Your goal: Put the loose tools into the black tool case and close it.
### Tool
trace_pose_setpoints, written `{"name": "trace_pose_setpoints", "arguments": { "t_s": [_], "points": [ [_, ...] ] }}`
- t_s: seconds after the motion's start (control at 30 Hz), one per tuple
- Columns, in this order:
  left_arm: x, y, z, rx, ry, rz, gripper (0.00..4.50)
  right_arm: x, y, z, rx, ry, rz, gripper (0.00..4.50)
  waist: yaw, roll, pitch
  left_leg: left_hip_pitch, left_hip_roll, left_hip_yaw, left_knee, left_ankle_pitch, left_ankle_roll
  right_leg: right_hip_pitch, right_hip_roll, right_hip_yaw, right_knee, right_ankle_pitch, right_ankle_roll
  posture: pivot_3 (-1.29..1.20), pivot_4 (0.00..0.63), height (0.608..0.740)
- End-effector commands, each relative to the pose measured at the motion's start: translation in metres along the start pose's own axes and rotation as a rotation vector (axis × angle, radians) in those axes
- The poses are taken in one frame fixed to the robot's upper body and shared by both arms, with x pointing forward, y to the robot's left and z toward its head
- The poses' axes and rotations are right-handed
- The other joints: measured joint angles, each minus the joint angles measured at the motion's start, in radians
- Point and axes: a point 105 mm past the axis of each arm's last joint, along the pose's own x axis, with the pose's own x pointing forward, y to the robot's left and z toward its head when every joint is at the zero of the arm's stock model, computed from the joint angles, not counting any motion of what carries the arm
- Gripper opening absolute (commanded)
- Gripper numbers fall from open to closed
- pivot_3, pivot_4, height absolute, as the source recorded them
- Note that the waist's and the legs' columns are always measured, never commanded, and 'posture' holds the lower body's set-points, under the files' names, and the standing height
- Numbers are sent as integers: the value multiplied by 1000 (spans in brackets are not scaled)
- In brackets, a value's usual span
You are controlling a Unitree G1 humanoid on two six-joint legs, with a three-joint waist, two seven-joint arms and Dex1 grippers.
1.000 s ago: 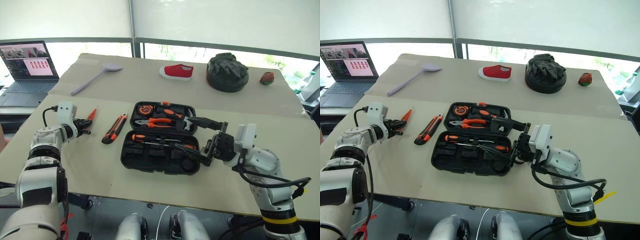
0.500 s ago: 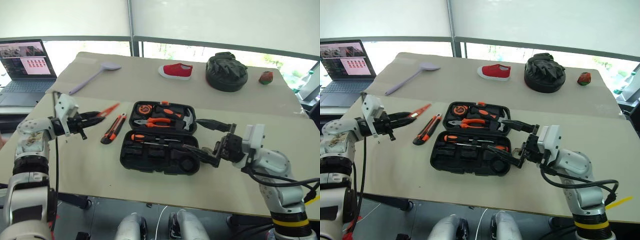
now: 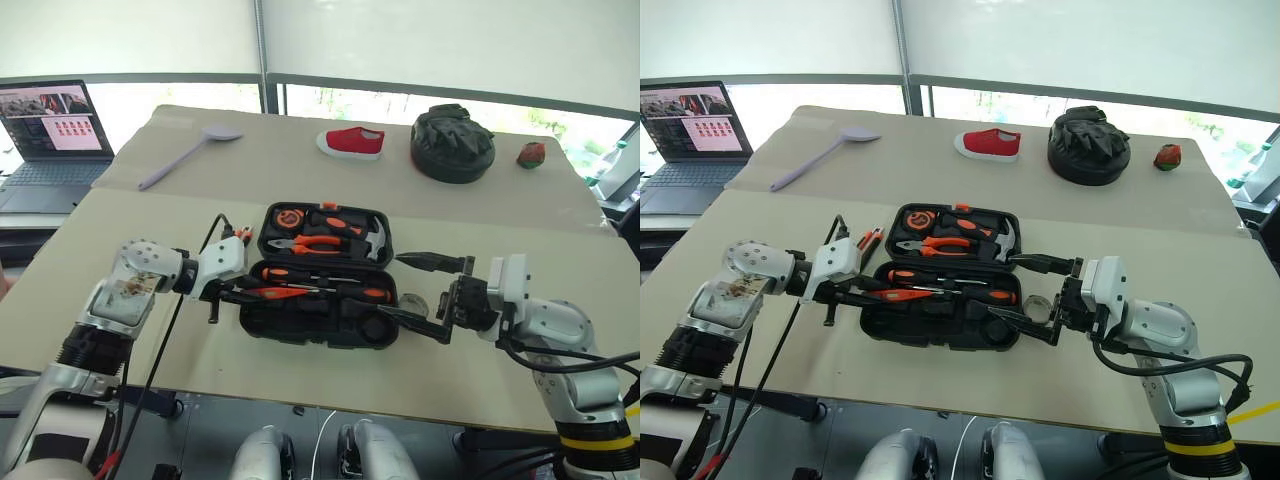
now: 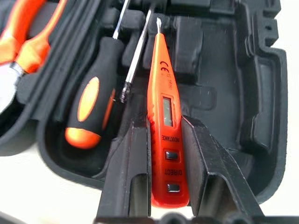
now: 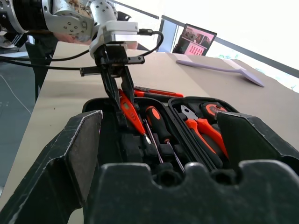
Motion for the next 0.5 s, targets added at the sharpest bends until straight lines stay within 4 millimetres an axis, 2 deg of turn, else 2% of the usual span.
{"name": "trace_pose_setpoints", "arguments": {
  "t_s": [0.03, 0.27, 0.5],
  "points": [
    [3, 4, 10, 58, 14, 11, 480, 1, 2, 5, -36, -26, -6, 4500, 4, 0, 0, 0, 0, 0, 0, 0, 0, 0, 0, 0, 0, 0, 0, 0, 150, 740],
    [13, 6, 18, 111, 20, -35, 480, 5, 6, 3, -25, -41, -11, 4500, 7, 0, 0, 0, 0, 0, 0, 0, 0, 0, 0, 0, 0, 0, 0, 0, 150, 740],
    [16, 8, 14, 148, 81, -81, 480, 8, 8, 3, -18, -48, -17, 4500, 5, 0, 0, 0, 0, 0, 0, 0, 0, 0, 0, 0, 0, 0, 0, 0, 150, 740]
  ]
}}
